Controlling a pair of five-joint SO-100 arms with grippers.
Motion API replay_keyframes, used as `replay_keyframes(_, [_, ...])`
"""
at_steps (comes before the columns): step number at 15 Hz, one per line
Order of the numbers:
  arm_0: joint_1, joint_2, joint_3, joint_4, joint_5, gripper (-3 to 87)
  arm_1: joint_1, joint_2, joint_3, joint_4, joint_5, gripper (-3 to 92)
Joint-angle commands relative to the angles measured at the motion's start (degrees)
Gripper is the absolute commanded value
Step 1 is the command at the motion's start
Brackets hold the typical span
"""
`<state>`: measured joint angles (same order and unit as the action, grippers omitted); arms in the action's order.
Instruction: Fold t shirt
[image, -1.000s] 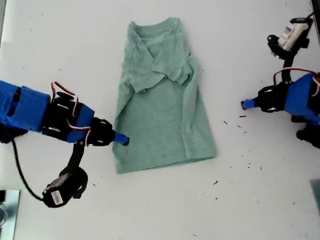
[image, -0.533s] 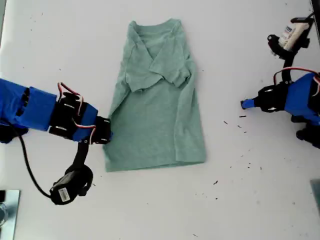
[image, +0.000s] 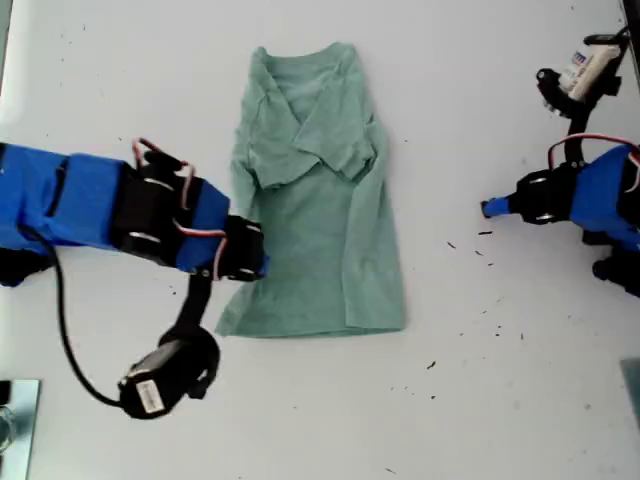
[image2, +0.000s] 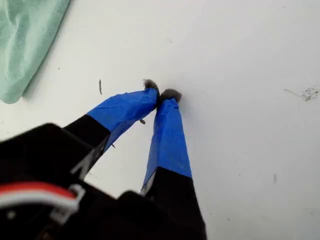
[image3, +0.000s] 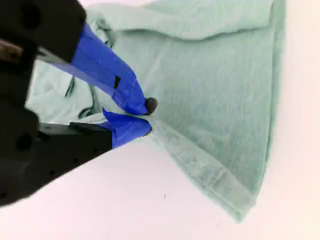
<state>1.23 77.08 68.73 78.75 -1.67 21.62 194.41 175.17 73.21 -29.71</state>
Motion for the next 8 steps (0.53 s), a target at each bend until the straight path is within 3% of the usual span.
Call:
replay_keyframes(1, [-0.4,-11.2,-20.6,-7.6,4.9,-0.1,-0.5,1.1,2.5,0.6,0.6,2.5])
replay_keyframes(3, [-2.3,-18.2,-20.6,-15.0,9.9,18.0,-0.7,1.3,2.5,0.8,0.7,2.5])
replay_keyframes(4, [-2.7,-21.4,-20.5,-15.3,10.5,21.4,-0.7,1.5,2.5,0.9,0.7,2.5])
replay_keyframes(6, [-3.6,-23.2,-20.0,-12.0,10.2,26.1,-0.7,1.8,2.6,1.1,0.8,2.5])
replay_keyframes(8, [-5.0,-11.9,-17.5,-3.7,9.7,26.8,-0.7,2.0,2.6,1.1,0.9,2.5])
